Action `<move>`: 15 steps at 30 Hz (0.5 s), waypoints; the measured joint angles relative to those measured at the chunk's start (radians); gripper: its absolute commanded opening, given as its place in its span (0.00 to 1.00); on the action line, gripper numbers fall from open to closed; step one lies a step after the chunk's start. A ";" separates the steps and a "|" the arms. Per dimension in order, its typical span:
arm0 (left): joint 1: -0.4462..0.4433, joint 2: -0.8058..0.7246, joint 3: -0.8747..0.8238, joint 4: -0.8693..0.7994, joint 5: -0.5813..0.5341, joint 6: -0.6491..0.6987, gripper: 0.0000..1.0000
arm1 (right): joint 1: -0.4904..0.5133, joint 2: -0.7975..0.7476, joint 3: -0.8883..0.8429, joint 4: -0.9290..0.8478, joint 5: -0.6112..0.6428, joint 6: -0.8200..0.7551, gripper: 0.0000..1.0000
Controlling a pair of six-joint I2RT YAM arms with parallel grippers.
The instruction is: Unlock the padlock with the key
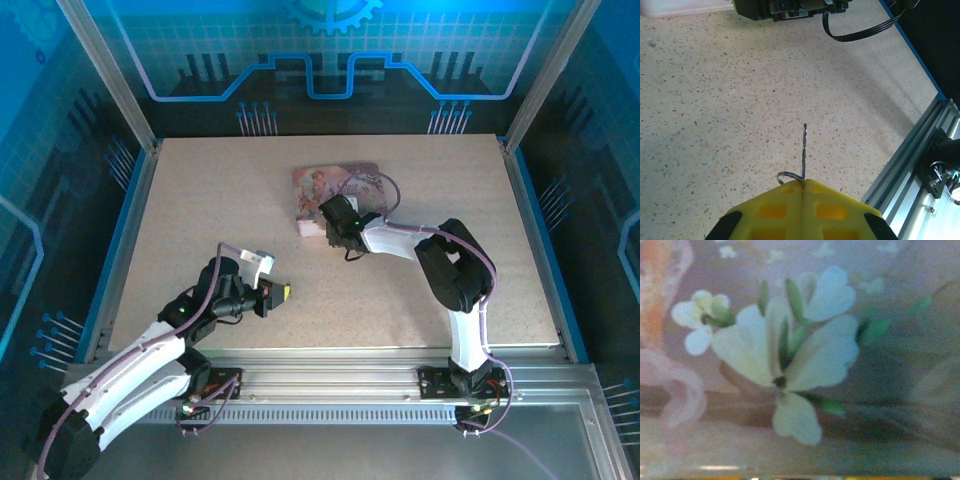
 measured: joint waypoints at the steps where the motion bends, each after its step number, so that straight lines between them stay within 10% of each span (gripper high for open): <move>1: 0.000 0.000 0.000 0.000 0.000 0.000 0.00 | 0.000 0.000 0.000 -0.001 0.001 -0.002 0.19; 15: 0.000 0.007 0.000 0.000 0.001 0.016 0.00 | -0.001 -0.048 0.005 -0.097 -0.100 -0.037 0.08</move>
